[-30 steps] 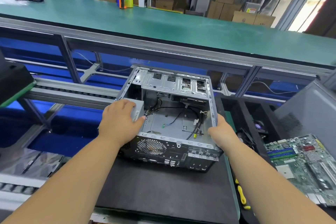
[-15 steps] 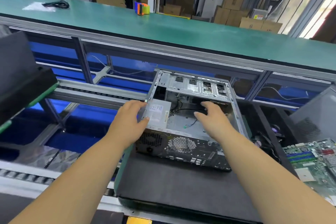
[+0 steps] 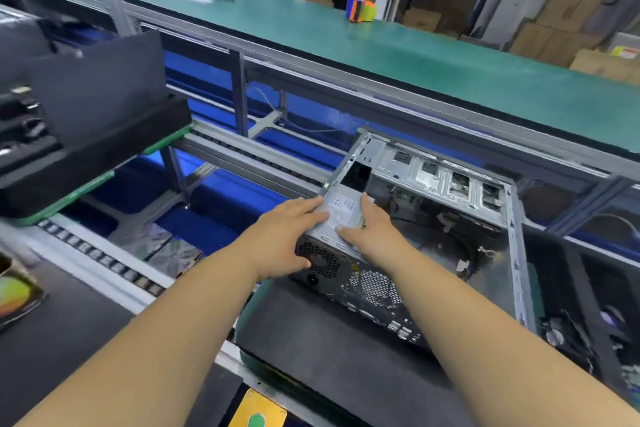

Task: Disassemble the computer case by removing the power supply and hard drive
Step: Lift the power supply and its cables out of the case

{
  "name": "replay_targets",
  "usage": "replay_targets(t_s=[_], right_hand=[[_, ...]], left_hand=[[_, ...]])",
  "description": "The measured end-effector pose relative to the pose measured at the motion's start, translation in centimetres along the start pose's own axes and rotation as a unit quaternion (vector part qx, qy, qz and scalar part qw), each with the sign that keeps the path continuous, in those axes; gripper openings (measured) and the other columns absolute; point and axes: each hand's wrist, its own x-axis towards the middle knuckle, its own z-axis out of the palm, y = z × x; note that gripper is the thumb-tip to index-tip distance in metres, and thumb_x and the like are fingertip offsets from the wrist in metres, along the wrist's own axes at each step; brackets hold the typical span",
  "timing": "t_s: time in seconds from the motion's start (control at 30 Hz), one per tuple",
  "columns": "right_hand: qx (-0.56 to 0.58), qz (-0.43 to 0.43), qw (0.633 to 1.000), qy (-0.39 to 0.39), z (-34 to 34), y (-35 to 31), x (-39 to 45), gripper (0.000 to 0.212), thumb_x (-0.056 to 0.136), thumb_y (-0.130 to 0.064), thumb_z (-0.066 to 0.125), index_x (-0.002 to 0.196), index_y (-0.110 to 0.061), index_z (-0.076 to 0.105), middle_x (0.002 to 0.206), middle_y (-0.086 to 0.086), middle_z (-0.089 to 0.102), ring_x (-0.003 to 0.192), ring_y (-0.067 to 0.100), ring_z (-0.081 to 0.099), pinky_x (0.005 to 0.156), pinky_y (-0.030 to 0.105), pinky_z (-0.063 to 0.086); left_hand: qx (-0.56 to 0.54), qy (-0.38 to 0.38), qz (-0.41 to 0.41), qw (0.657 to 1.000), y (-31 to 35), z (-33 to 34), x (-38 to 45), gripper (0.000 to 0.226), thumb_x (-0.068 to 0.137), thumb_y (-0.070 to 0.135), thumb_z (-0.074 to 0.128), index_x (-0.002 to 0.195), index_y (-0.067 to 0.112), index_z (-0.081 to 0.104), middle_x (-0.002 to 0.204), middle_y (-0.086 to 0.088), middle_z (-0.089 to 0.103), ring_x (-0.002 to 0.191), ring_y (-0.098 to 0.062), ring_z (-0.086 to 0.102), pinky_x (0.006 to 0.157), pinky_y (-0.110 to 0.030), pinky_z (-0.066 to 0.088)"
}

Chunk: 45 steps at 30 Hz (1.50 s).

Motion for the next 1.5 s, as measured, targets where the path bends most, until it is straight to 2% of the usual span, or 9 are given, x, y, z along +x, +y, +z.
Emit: replay_targets(t_s=[0.27, 0.4, 0.5, 0.6, 0.73, 1.07, 1.17, 1.3, 1.5], right_hand=[[0.01, -0.018, 1.0, -0.006, 0.1, 0.7, 0.2, 0.104, 0.084, -0.05, 0.069, 0.158, -0.028, -0.001, 0.165, 0.0, 0.007, 0.147, 0.022, 0.024, 0.11, 0.033, 0.029], [0.009, -0.017, 1.0, -0.007, 0.2, 0.8, 0.2, 0.103, 0.085, -0.05, 0.068, 0.158, -0.03, -0.003, 0.164, -0.002, 0.008, 0.145, 0.022, 0.028, 0.1, 0.03, 0.033], [0.006, -0.014, 1.0, -0.011, 0.2, 0.7, 0.2, 0.104, 0.086, -0.052, 0.067, 0.158, -0.03, -0.005, 0.164, -0.001, 0.006, 0.144, 0.023, 0.03, 0.104, 0.033, 0.035], [0.004, -0.012, 1.0, -0.011, 0.1, 0.7, 0.1, 0.103, 0.087, -0.052, 0.066, 0.157, -0.03, -0.007, 0.165, -0.001, 0.004, 0.144, 0.024, 0.031, 0.111, 0.037, 0.036], [0.012, -0.01, 1.0, -0.016, 0.2, 0.7, 0.1, 0.103, 0.087, -0.052, 0.065, 0.158, -0.031, -0.007, 0.165, -0.001, 0.005, 0.14, 0.025, 0.036, 0.107, 0.038, 0.04], [0.156, 0.007, 0.988, -0.002, 0.3, 1.0, 1.1, 0.097, 0.091, -0.037, 0.068, 0.157, -0.032, -0.003, 0.166, -0.005, -0.003, 0.149, 0.022, 0.022, 0.118, 0.046, 0.029], [0.136, 0.011, 0.991, -0.005, 0.5, 1.1, 1.2, 0.098, 0.091, -0.041, 0.068, 0.157, -0.035, -0.004, 0.166, -0.006, -0.005, 0.15, 0.022, 0.019, 0.118, 0.047, 0.029], [0.125, 0.018, 0.992, -0.005, 0.4, 0.9, 1.1, 0.098, 0.089, -0.045, 0.068, 0.156, -0.037, -0.003, 0.166, -0.003, -0.003, 0.15, 0.025, 0.019, 0.117, 0.049, 0.03], [0.136, 0.023, 0.99, -0.012, 0.3, 0.9, 1.0, 0.099, 0.088, -0.045, 0.069, 0.156, -0.039, -0.002, 0.166, 0.001, 0.001, 0.15, 0.026, 0.017, 0.118, 0.05, 0.026]], left_hand=[[0.045, 0.029, 0.014, 0.998, -0.1, 1.1, 1.2, 0.096, 0.077, 0.041, 0.079, 0.155, 0.034, 0.022, 0.163, 0.016, 0.007, 0.149, -0.011, 0.015, 0.121, -0.032, 0.017], [0.012, 0.027, 0.006, 1.0, -0.5, 1.7, 1.6, 0.094, 0.079, 0.031, 0.079, 0.154, 0.04, 0.022, 0.16, 0.027, 0.003, 0.142, -0.012, 0.03, 0.113, -0.029, 0.028], [0.001, 0.032, 0.005, 0.999, -0.9, 1.8, 1.7, 0.093, 0.079, 0.028, 0.079, 0.152, 0.045, 0.024, 0.158, 0.033, 0.003, 0.134, -0.013, 0.039, 0.106, -0.032, 0.038], [-0.01, 0.037, 0.012, 0.999, -1.2, 2.0, 1.8, 0.093, 0.078, 0.025, 0.079, 0.15, 0.047, 0.026, 0.156, 0.035, 0.004, 0.133, -0.012, 0.041, 0.104, -0.037, 0.042], [-0.03, 0.045, 0.024, 0.998, -1.6, 2.3, 1.6, 0.093, 0.077, 0.024, 0.08, 0.15, 0.047, 0.027, 0.154, 0.039, 0.003, 0.134, -0.009, 0.041, 0.103, -0.037, 0.043], [-0.036, 0.132, 0.017, 0.99, -0.8, 3.5, 1.7, 0.09, 0.073, -0.001, 0.069, 0.149, 0.035, 0.038, 0.157, 0.024, 0.024, 0.13, -0.013, 0.046, 0.093, -0.02, 0.039], [-0.026, 0.115, 0.021, 0.993, -0.8, 3.2, 1.6, 0.086, 0.077, 0.008, 0.072, 0.15, 0.035, 0.035, 0.158, 0.025, 0.02, 0.134, -0.009, 0.042, 0.093, -0.019, 0.038], [-0.031, 0.062, 0.032, 0.997, -1.0, 2.2, 1.5, 0.093, 0.078, 0.045, 0.077, 0.154, 0.039, 0.024, 0.159, 0.03, 0.007, 0.14, 0.0, 0.028, 0.104, -0.021, 0.035], [-0.053, -0.002, 0.029, 0.998, -1.1, 1.0, 0.9, 0.101, 0.073, 0.071, 0.066, 0.154, 0.045, 0.012, 0.154, 0.041, -0.005, 0.142, 0.009, 0.018, 0.111, -0.023, 0.03]])
